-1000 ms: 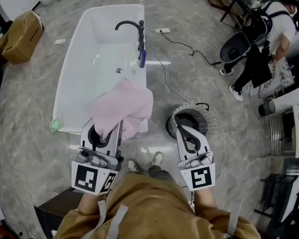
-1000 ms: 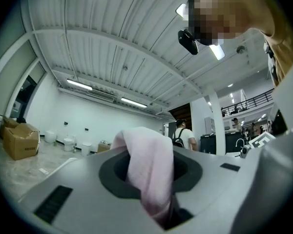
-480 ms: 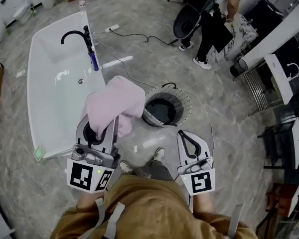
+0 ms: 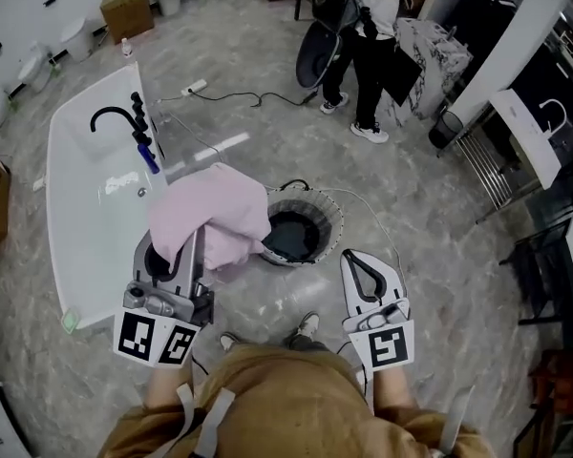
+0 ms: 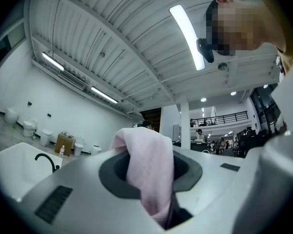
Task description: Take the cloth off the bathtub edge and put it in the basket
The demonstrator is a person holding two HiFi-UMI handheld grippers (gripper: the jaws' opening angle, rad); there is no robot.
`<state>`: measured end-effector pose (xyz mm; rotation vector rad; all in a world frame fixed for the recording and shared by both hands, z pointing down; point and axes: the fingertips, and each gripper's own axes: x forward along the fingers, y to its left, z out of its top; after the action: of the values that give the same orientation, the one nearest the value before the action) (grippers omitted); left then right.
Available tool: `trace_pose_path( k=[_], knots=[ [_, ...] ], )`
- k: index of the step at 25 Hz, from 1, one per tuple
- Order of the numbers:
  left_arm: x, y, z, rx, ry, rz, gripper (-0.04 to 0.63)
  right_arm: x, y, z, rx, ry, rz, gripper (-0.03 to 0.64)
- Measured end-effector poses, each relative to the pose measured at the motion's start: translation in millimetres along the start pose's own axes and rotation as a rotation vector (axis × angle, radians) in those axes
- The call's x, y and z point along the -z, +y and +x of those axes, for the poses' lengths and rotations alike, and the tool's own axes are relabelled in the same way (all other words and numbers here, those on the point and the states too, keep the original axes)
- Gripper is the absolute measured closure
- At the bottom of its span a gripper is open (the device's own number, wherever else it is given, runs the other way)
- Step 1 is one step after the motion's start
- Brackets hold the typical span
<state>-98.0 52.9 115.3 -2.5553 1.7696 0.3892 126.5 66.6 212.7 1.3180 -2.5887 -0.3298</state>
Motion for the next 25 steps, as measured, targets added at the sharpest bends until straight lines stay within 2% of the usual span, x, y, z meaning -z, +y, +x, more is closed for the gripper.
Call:
trace_pose_path(
  k=[3, 9, 12, 21, 25],
  knots=[
    [-1.5, -21.0, 18.8, -0.013, -0.014, 0.022, 0.494, 11.5, -35.6, -3.3, 0.014, -0.024, 0.035, 0.613],
    [0.7, -63.4, 44.0, -0.050, -0.031, 0.056, 0.494, 26.3, -78.5, -12.3, -0.044, -0.057, 0.041, 0.613],
    [11.2, -77.4, 54.3, -0.047, -0.020, 0.052, 0.494, 36.3, -94.4, -14.1, -0.045, -0.049, 0.057, 0.613],
    [33.9, -92.5, 92.1, 0.051, 0.025, 0.058, 0.494, 41.7, -99.9, 2.7, -0.042, -0.066, 0.073, 0.613],
    [55.6, -93.0, 117.4, 0.097, 0.052, 0.065, 0.494, 53.0, -94.1, 11.7, -0.050, -0.018, 0.076, 0.613]
  ],
)
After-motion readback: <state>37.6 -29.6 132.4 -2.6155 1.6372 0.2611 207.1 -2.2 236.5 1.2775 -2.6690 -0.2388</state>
